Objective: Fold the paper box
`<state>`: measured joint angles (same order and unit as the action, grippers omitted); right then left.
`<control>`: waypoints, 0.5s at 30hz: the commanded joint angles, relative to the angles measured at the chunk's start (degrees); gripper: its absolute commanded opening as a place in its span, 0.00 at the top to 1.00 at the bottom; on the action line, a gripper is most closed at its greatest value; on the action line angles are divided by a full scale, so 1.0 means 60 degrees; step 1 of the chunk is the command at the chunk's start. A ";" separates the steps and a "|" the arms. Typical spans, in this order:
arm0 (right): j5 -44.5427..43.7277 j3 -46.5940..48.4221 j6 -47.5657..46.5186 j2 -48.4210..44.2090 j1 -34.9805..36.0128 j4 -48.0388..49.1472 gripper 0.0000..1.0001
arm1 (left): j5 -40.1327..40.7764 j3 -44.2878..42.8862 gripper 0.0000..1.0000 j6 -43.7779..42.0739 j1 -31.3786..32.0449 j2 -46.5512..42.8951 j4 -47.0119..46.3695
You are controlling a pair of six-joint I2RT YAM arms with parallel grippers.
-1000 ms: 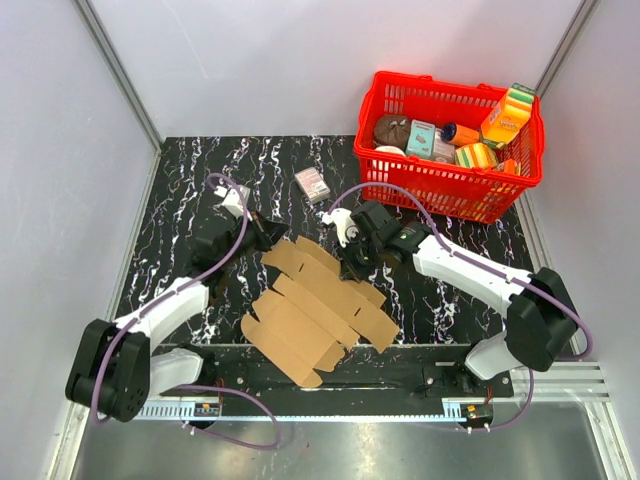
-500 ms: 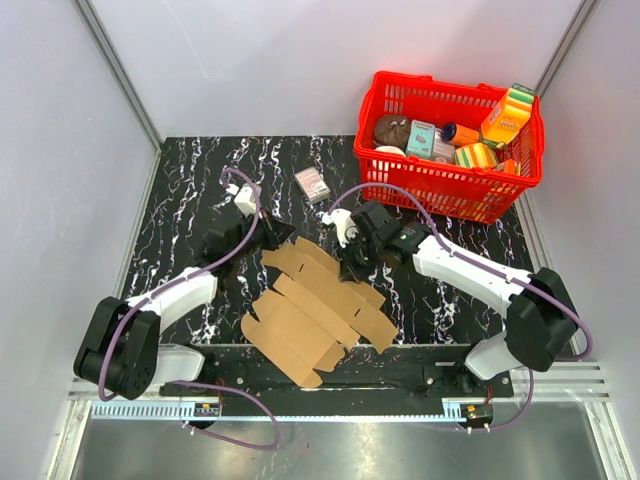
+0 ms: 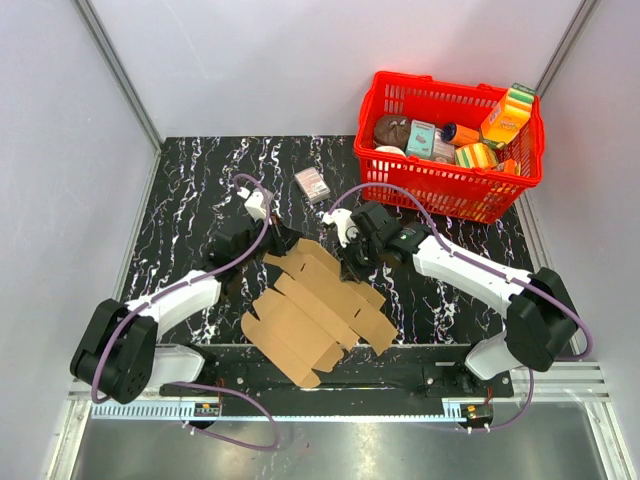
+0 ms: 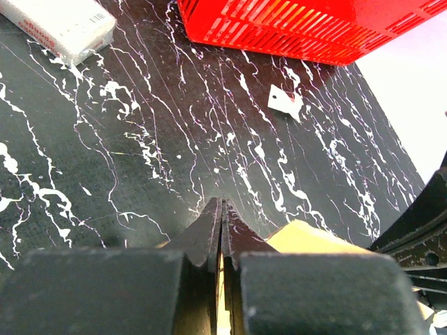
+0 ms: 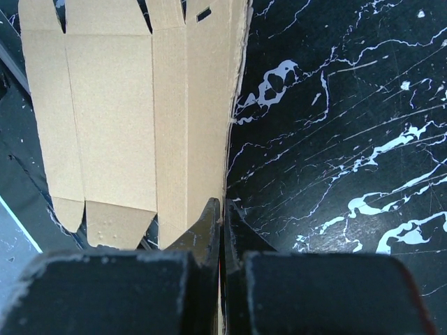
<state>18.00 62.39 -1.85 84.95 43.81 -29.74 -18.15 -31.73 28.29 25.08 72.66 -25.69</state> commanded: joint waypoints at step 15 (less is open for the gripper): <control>-0.0304 0.0090 0.0191 0.0036 -0.0022 0.0415 1.00 | 0.1032 0.0570 1.00 -0.0380 0.0844 -0.1211 0.0664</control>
<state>17.37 62.35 -1.19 85.06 43.81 -29.39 -14.48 -28.95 26.98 29.34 67.64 -21.28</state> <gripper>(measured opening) 0.014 0.016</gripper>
